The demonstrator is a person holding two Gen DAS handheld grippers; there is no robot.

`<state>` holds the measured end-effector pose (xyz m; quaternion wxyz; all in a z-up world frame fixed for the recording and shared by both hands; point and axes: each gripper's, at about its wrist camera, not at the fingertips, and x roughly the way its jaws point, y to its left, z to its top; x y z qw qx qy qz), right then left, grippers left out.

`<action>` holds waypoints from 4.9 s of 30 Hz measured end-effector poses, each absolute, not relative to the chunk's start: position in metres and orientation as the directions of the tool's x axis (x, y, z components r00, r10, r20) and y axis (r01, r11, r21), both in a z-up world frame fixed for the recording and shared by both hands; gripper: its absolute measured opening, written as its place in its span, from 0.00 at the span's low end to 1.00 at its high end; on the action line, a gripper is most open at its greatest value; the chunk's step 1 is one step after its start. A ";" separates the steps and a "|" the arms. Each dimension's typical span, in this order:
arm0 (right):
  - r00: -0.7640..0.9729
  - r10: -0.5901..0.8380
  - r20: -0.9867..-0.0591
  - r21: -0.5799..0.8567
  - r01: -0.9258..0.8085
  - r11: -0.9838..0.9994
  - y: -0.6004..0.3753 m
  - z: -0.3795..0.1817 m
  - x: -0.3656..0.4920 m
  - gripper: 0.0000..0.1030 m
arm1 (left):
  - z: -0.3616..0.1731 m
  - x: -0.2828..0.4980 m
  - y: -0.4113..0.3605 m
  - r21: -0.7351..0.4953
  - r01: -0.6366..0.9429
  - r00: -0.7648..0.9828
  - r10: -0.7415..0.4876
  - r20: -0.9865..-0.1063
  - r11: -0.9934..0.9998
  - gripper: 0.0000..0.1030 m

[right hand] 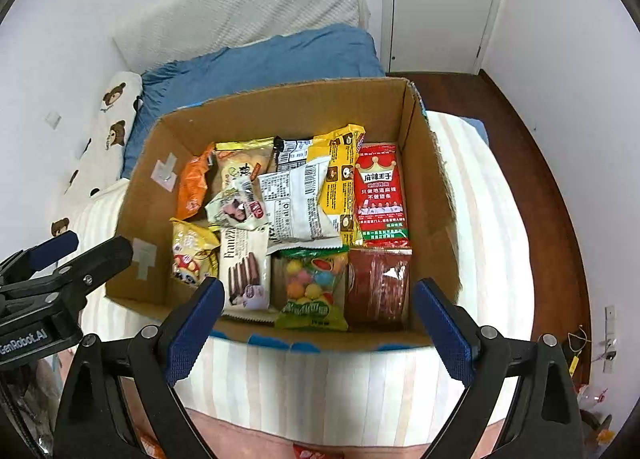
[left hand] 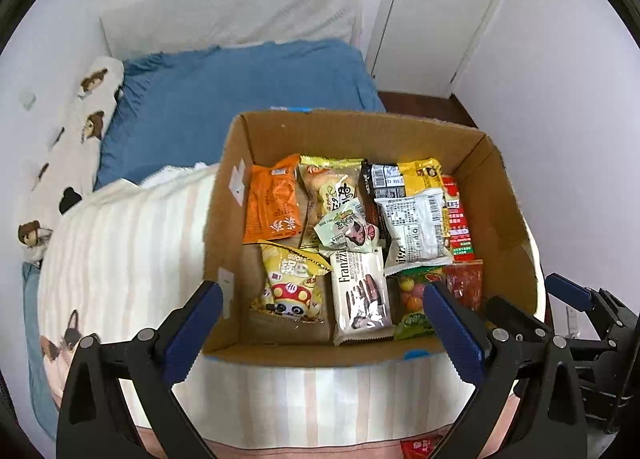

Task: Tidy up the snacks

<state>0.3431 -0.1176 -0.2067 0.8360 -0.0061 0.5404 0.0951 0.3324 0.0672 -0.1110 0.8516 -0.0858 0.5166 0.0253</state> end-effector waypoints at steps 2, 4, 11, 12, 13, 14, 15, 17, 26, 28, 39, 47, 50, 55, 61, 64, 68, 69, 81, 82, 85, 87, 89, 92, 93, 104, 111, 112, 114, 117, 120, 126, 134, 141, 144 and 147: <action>0.416 0.161 -0.895 0.101 -0.164 0.981 -0.120 -0.197 0.332 0.95 | -0.102 0.321 0.065 -0.109 -0.127 0.489 -0.033 -0.872 0.986 1.00; 0.431 0.166 -0.887 0.104 -0.164 0.981 -0.120 -0.193 0.328 0.95 | -0.093 0.310 0.065 -0.093 -0.130 0.513 -0.013 -0.858 0.987 1.00; 0.487 0.203 -0.849 0.136 -0.170 0.976 -0.126 -0.161 0.289 0.95 | -0.071 0.272 0.063 -0.097 -0.134 0.565 -0.004 -0.825 0.986 1.00; 0.488 0.210 -0.847 0.143 -0.172 0.975 -0.126 -0.158 0.284 0.95 | -0.069 0.268 0.063 -0.097 -0.134 0.567 -0.004 -0.823 0.986 1.00; 0.487 0.216 -0.846 0.149 -0.172 0.974 -0.126 -0.156 0.279 0.95 | -0.067 0.262 0.063 -0.099 -0.135 0.571 -0.004 -0.821 0.986 1.00; 0.483 0.227 -0.846 0.160 -0.176 0.971 -0.127 -0.155 0.273 0.95 | -0.067 0.259 0.062 -0.099 -0.136 0.572 -0.004 -0.820 0.986 1.00; 0.477 0.235 -0.847 0.168 -0.179 0.969 -0.127 -0.155 0.267 0.95 | -0.066 0.252 0.063 -0.099 -0.138 0.570 -0.003 -0.821 0.986 1.00; 0.450 0.249 -0.858 0.188 -0.177 0.966 -0.128 -0.162 0.253 0.95 | -0.069 0.240 0.065 -0.101 -0.146 0.563 -0.001 -0.827 0.984 1.00; 0.195 0.279 -0.940 0.267 -0.082 0.960 -0.143 -0.270 0.198 0.95 | -0.140 0.171 0.088 -0.042 -0.235 0.414 0.061 -0.908 0.971 1.00; 0.132 0.283 -0.950 0.280 -0.043 0.959 -0.148 -0.300 0.188 0.95 | -0.162 0.158 0.098 -0.026 -0.269 0.361 0.075 -0.930 0.963 1.00; -0.006 0.301 -0.954 0.299 0.105 0.949 -0.152 -0.400 0.172 0.48 | -0.241 0.079 0.159 -0.062 -0.459 0.156 0.012 -0.988 0.886 1.00; -0.041 0.305 -0.951 0.307 -0.048 0.951 -0.107 -0.396 0.156 0.44 | -0.271 0.041 0.174 -0.105 -0.486 0.080 -0.076 -0.994 0.868 1.00; -0.074 0.297 -0.952 0.303 -0.102 0.947 -0.091 -0.398 0.148 0.44 | -0.295 0.044 0.164 -0.087 -0.421 0.021 -0.086 -0.996 0.903 1.00; -0.099 0.278 -0.956 0.289 -0.134 0.948 -0.091 -0.401 0.143 0.44 | -0.320 0.051 0.159 -0.131 -0.424 -0.015 -0.151 -0.988 0.896 0.48; -0.091 0.254 -0.963 0.265 -0.148 0.953 -0.112 -0.391 0.142 0.44 | -0.311 0.084 0.132 -0.204 -0.388 0.048 -0.202 -0.978 0.899 0.48; -0.091 0.221 -0.971 0.233 -0.152 0.961 -0.118 -0.386 0.143 0.44 | -0.306 0.112 0.108 -0.215 -0.340 0.078 -0.201 -0.977 0.916 0.48; -0.109 0.213 -0.971 0.226 -0.127 0.966 -0.132 -0.392 0.150 0.44 | -0.307 0.140 0.078 -0.201 -0.265 0.079 -0.187 -0.979 0.943 0.49; -0.109 0.213 -0.971 0.226 -0.119 0.967 -0.133 -0.395 0.150 0.44 | -0.308 0.145 0.072 -0.188 -0.251 0.073 -0.175 -0.982 0.950 0.50; -0.090 0.268 -0.959 0.271 -0.016 0.962 -0.150 -0.402 0.156 0.52 | -0.342 0.159 0.043 -0.137 -0.214 0.027 -0.135 -0.991 0.967 0.50; -0.088 0.267 -0.960 0.269 -0.015 0.963 -0.149 -0.402 0.156 0.53 | -0.343 0.159 0.042 -0.135 -0.216 0.027 -0.132 -0.991 0.967 0.50; -0.080 0.261 -0.962 0.264 -0.018 0.964 -0.149 -0.403 0.155 0.50 | -0.338 0.153 0.041 -0.127 -0.215 0.029 -0.124 -0.992 0.968 0.50; -0.066 0.239 -0.969 0.241 -0.037 0.970 -0.137 -0.402 0.150 0.46 | -0.338 0.154 0.039 -0.124 -0.219 0.032 -0.120 -0.992 0.968 0.50; -0.053 0.241 -0.969 0.243 -0.043 0.969 -0.135 -0.397 0.148 0.45 | -0.338 0.153 0.035 -0.127 -0.223 0.030 -0.124 -0.992 0.967 0.48; -0.037 0.264 -0.964 0.266 -0.039 0.963 -0.136 -0.392 0.151 0.45 | -0.320 0.158 0.029 -0.186 -0.236 0.041 -0.181 -0.983 0.954 0.48; -0.032 0.274 -0.961 0.275 -0.040 0.961 -0.137 -0.389 0.153 0.45 | -0.314 0.160 0.026 -0.196 -0.232 0.051 -0.190 -0.981 0.953 0.48; 0.171 0.436 -0.883 0.427 -0.090 0.900 -0.146 -0.261 0.216 0.45 | -0.172 0.228 0.007 -0.330 -0.133 0.296 -0.280 -0.913 0.935 0.48; 0.296 0.423 -0.856 0.394 -0.156 0.906 -0.138 -0.193 0.299 0.45 | -0.106 0.314 0.033 -0.299 -0.066 0.388 -0.251 -0.887 0.952 0.48; 0.298 0.412 -0.861 0.381 -0.158 0.911 -0.138 -0.192 0.309 0.45 | -0.104 0.324 0.037 -0.288 -0.065 0.387 -0.242 -0.890 0.955 0.48; 0.296 0.384 -0.874 0.353 -0.155 0.923 -0.137 -0.193 0.331 0.45 | -0.108 0.352 0.043 -0.259 -0.068 0.370 -0.217 -0.903 0.963 0.48; 0.282 0.323 -0.904 0.293 -0.145 0.945 -0.136 -0.205 0.362 0.45 | -0.124 0.379 0.057 -0.213 -0.071 0.312 -0.181 -0.933 0.975 0.48; 0.239 0.285 -0.928 0.262 -0.122 0.957 -0.139 -0.228 0.385 0.45 | -0.157 0.399 0.065 -0.172 -0.086 0.241 -0.147 -0.959 0.981 0.48; 0.102 0.238 -0.966 0.230 -0.084 0.970 -0.142 -0.279 0.403 0.48 | -0.215 0.409 0.072 -0.205 -0.121 0.089 -0.195 -0.977 0.971 0.48; 0.061 0.198 -0.978 0.190 -0.115 0.975 -0.126 -0.294 0.404 0.88 | -0.240 0.404 0.078 -0.205 -0.158 0.085 -0.193 -0.977 0.966 0.94; 0.111 0.119 -0.987 0.102 -0.148 0.984 -0.117 -0.287 0.405 0.97 | -0.234 0.402 0.077 -0.169 -0.140 0.119 -0.153 -0.981 0.976 0.94; 0.127 0.095 -0.987 0.077 -0.142 0.987 -0.121 -0.284 0.404 0.97 | -0.226 0.403 0.077 -0.158 -0.144 0.136 -0.138 -0.981 0.977 0.94; 0.143 0.088 -0.986 0.069 -0.135 0.988 -0.125 -0.279 0.403 0.98 | -0.218 0.401 0.069 -0.148 -0.141 0.144 -0.128 -0.981 0.979 0.94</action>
